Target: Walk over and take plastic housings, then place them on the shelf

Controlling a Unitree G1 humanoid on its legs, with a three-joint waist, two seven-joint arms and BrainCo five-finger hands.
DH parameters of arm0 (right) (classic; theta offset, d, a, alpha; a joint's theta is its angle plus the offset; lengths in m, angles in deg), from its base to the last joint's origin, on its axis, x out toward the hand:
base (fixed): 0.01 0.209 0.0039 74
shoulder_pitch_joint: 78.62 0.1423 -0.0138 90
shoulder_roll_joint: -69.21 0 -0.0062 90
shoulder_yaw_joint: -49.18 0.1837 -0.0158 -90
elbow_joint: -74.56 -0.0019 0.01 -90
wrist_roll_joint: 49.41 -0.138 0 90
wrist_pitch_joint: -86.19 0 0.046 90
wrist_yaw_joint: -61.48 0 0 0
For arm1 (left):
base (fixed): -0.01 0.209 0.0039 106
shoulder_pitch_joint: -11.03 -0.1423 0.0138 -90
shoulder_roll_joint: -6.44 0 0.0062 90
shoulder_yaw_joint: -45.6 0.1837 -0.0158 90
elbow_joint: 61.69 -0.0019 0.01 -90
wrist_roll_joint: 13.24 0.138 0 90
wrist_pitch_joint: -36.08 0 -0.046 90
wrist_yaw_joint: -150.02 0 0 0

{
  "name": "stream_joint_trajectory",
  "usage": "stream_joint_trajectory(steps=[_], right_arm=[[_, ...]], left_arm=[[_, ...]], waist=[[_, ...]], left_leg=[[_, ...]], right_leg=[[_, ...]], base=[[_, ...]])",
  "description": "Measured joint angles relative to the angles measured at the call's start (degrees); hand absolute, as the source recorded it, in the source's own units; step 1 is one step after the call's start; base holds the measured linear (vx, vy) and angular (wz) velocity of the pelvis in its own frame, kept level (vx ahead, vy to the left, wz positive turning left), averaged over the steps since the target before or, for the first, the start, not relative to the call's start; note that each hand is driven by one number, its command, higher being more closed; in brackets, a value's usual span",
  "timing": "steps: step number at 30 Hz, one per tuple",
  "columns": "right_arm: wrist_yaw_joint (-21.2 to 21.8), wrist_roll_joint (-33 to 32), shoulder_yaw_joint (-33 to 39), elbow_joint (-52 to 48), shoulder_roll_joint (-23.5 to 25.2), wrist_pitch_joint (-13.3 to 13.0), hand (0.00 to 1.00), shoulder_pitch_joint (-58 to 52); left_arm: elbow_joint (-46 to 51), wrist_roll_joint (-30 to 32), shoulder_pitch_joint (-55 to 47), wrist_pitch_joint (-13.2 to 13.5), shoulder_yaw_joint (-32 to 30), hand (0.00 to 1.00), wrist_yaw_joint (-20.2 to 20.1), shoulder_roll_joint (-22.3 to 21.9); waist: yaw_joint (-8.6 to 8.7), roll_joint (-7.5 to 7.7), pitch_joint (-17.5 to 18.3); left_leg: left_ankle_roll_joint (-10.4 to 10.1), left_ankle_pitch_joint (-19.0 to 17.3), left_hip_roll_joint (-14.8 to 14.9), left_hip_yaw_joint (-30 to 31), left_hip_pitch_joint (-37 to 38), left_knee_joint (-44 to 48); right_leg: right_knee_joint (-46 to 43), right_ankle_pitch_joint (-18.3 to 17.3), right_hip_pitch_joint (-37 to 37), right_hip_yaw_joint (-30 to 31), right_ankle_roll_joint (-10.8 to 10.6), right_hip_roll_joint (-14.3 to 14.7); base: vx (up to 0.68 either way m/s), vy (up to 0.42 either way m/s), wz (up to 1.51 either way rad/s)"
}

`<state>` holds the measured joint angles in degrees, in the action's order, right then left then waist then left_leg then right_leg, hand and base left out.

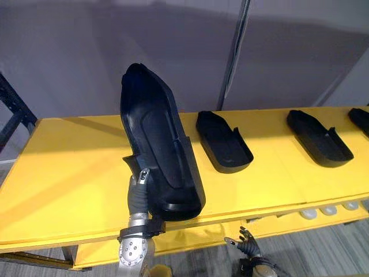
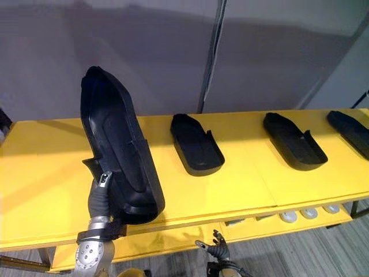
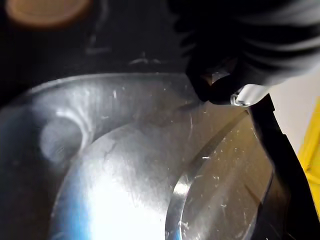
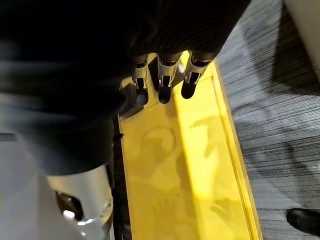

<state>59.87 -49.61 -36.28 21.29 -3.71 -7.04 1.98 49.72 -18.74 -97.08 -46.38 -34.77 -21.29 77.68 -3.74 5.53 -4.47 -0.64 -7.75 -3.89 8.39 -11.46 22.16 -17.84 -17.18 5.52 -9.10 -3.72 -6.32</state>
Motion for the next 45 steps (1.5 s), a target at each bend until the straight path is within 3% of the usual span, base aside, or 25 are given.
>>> stream_joint_trajectory(steps=[4,6,8,9,10,11,13,14,15,16,17,19,23,24,26,27,29,30,31,32,37,45], right_arm=[[-0.1,0.0,0.0,0.0,-0.2,0.0,0.00,0.3],[-0.2,0.0,-0.1,0.2,-0.4,0.0,0.00,1.0],[-0.7,0.1,-0.2,0.1,-0.9,0.0,0.00,2.5],[-1.1,0.1,-0.1,0.1,-1.3,0.0,0.00,2.4],[-1.3,0.1,-0.1,0.1,-1.5,0.0,0.00,2.4],[-1.7,0.2,0.0,0.1,-2.0,0.1,0.00,2.2],[-1.8,0.5,1.0,0.2,-2.9,0.1,0.00,1.5],[-1.8,0.7,2.3,0.9,-3.4,0.1,0.00,1.2],[-1.8,0.7,2.6,1.5,-3.5,0.1,0.00,1.3],[-1.8,0.8,3.1,3.2,-2.8,0.3,0.00,2.3],[-1.7,0.9,3.1,3.6,-0.9,0.4,0.00,2.6],[-1.6,1.2,3.1,3.4,1.6,0.4,0.00,2.6],[-0.9,1.9,-0.2,2.7,2.3,0.4,0.00,2.3],[-0.5,2.4,-0.5,2.4,2.3,0.5,0.00,2.3],[0.0,2.7,-1.2,2.5,2.3,0.6,0.00,2.5],[0.4,2.7,-1.2,2.5,2.2,0.6,0.00,1.3],[0.3,2.5,-0.7,2.8,1.8,0.6,0.00,-1.1],[0.3,2.4,-0.8,3.4,1.3,0.7,0.00,-1.8],[0.3,1.7,-0.7,4.6,0.9,0.7,0.00,-2.3],[0.4,1.2,-0.7,5.3,1.1,0.8,0.00,-3.3],[0.4,0.1,-0.2,5.4,1.7,0.8,0.00,-3.4],[0.4,0.1,-0.2,6.2,1.9,0.7,0.00,-2.5]], left_arm=[[0.0,0.0,0.0,0.0,0.4,1.00,0.0,0.2],[0.0,0.0,0.0,0.0,0.1,1.00,0.2,0.1],[0.1,0.0,0.7,0.0,-0.7,1.00,0.6,0.0],[-0.1,0.0,0.8,0.0,-1.0,1.00,0.8,0.0],[-0.1,0.0,0.8,0.0,-1.1,1.00,0.9,0.0],[-0.2,0.0,0.9,0.0,-1.1,1.00,1.0,0.0],[-1.1,0.0,2.2,0.2,-0.7,1.00,1.1,0.0],[-2.4,0.0,3.4,0.6,0.4,1.00,1.3,0.0],[-2.8,0.0,4.0,0.6,0.9,1.00,1.3,0.0],[-4.0,-0.1,5.5,0.7,0.9,1.00,1.3,0.0],[-5.6,-0.2,6.2,0.7,0.7,1.00,2.2,0.3],[-6.5,-0.4,5.6,0.5,0.8,1.00,2.5,0.7],[-4.2,-0.5,4.5,0.8,0.7,1.00,2.4,1.8],[-3.8,-0.5,4.0,0.8,0.7,1.00,2.4,1.8],[-3.9,-0.4,3.7,0.7,0.0,1.00,2.3,1.6],[-4.6,-0.4,3.8,0.5,-0.4,1.00,2.3,1.4],[-4.8,0.1,3.6,0.4,-0.3,1.00,2.3,0.1],[-5.0,0.2,3.6,0.4,-0.2,1.00,2.4,-0.1],[-5.3,0.7,3.6,0.4,-0.1,1.00,2.3,-0.1],[-5.9,2.0,3.8,0.4,0.4,1.00,2.2,-0.1],[-6.9,2.7,3.8,0.2,1.3,1.00,1.0,0.1],[-6.9,4.1,3.4,-0.5,0.8,1.00,0.8,0.2]], waist=[[-0.06,0.24,-0.1],[-0.39,0.68,-0.4],[0.15,-0.19,-1.2],[0.90,-0.11,-1.3],[1.45,-0.10,-1.2],[2.20,-0.27,-0.7],[3.07,-1.52,0.4],[3.25,-3.19,1.5],[3.41,-3.92,2.0],[4.23,-3.22,1.7],[4.02,-2.43,1.4],[3.91,-2.18,1.2],[1.75,-0.84,0.4],[1.36,-0.26,0.6],[1.24,-0.09,-0.4],[1.53,0.85,-0.6],[1.39,1.44,-0.5],[1.22,1.55,-0.4],[1.50,1.19,0.0],[1.50,0.46,0.3],[1.32,0.66,0.9],[1.42,0.54,2.2]], left_leg=[[-1.2,3.2,-0.6,1.2,-1.1,-1.9],[-1.8,3.1,0.6,-0.7,-1.5,-2.9],[-2.3,-1.5,7.9,-9.5,-3.6,7.7],[-3.1,-2.9,12.3,-11.7,-3.3,12.2],[-3.2,-3.1,14.2,-12.0,-2.8,13.0],[-3.2,-3.0,17.6,-12.1,-1.0,12.5],[-2.5,-1.9,21.4,-12.4,2.3,6.9],[-4.2,1.6,21.8,-11.8,4.0,0.8],[-6.1,0.5,21.1,-11.8,4.6,-0.8],[-8.3,-1.0,19.1,-12.6,4.6,-3.2],[-8.5,-1.2,17.6,-12.9,4.7,-3.2],[-6.8,-2.3,16.6,-13.2,4.9,-1.2],[-4.4,-6.7,15.2,-15.0,4.0,6.1],[-3.0,-8.1,14.8,-15.4,2.8,8.4],[-1.8,-9.7,13.9,-15.5,2.4,9.2],[-1.2,-9.6,12.8,-14.0,2.1,9.0],[-0.6,-9.1,10.1,-12.6,1.5,8.7],[-1.0,-8.7,8.4,-12.3,1.4,8.1],[-1.5,-8.2,7.7,-11.1,0.7,8.0],[-1.8,-7.0,7.7,-9.6,0.3,7.3],[-2.9,-5.9,9.3,-8.1,-0.7,7.1],[-2.9,-5.1,11.7,-12.8,4.0,2.0]], right_leg=[[1.0,0.2,-0.1,-2.8,0.3,-0.1],[1.2,0.7,-0.6,-2.8,1.2,-0.2],[1.1,0.8,-0.9,-2.6,1.7,0.1],[0.3,0.8,-1.0,-2.4,1.7,-0.5],[0.2,0.8,-1.0,-2.4,1.7,-1.0],[0.0,1.0,-1.6,-2.3,1.5,-2.1],[0.6,2.3,-1.9,-2.3,-1.0,-4.2],[1.2,3.3,-2.8,-2.6,-2.7,-5.1],[1.6,3.9,-3.1,-2.7,-3.6,-5.5],[3.0,6.3,-3.2,-2.9,-4.8,-7.5],[3.9,9.5,-2.9,-2.9,-4.8,-9.0],[3.5,14.7,-2.4,-2.7,-5.3,-9.9],[-3.8,17.1,-5.2,-2.5,-4.3,-12.7],[-4.6,17.1,-5.8,-2.2,-4.3,-13.3],[-10.7,9.7,-7.8,2.7,-6.2,-10.9],[-15.5,3.1,-8.5,7.1,-6.5,-5.7],[-16.2,-4.2,-7.7,11.0,-4.0,0.4],[-14.4,-6.2,-7.0,11.7,-0.9,0.7],[-12.0,-7.4,-5.9,11.1,-0.7,0.4],[-10.3,-6.5,-5.2,9.5,-0.1,1.0],[-6.1,-4.4,-3.3,7.2,1.3,3.0],[0.9,1.5,-0.3,11.9,2.0,4.1]], base=[[-0.06,-0.064,0.40],[-0.16,-0.049,0.02],[-0.09,-0.021,-0.25],[-0.05,0.076,-0.17],[-0.09,0.191,-0.10],[-0.07,0.236,-0.03],[0.00,0.376,0.09],[0.05,0.480,0.24],[0.03,0.541,0.45],[-0.02,0.638,0.37],[-0.03,0.521,0.33],[-0.02,0.400,0.08],[-0.08,0.350,-0.12],[-0.16,0.297,-0.12],[-0.16,0.147,0.13],[-0.13,0.013,0.47],[-0.13,-0.039,0.58],[-0.10,-0.050,0.55],[-0.08,-0.082,0.64],[-0.05,-0.063,0.57],[0.02,-0.041,0.21],[0.07,0.044,-0.30]])
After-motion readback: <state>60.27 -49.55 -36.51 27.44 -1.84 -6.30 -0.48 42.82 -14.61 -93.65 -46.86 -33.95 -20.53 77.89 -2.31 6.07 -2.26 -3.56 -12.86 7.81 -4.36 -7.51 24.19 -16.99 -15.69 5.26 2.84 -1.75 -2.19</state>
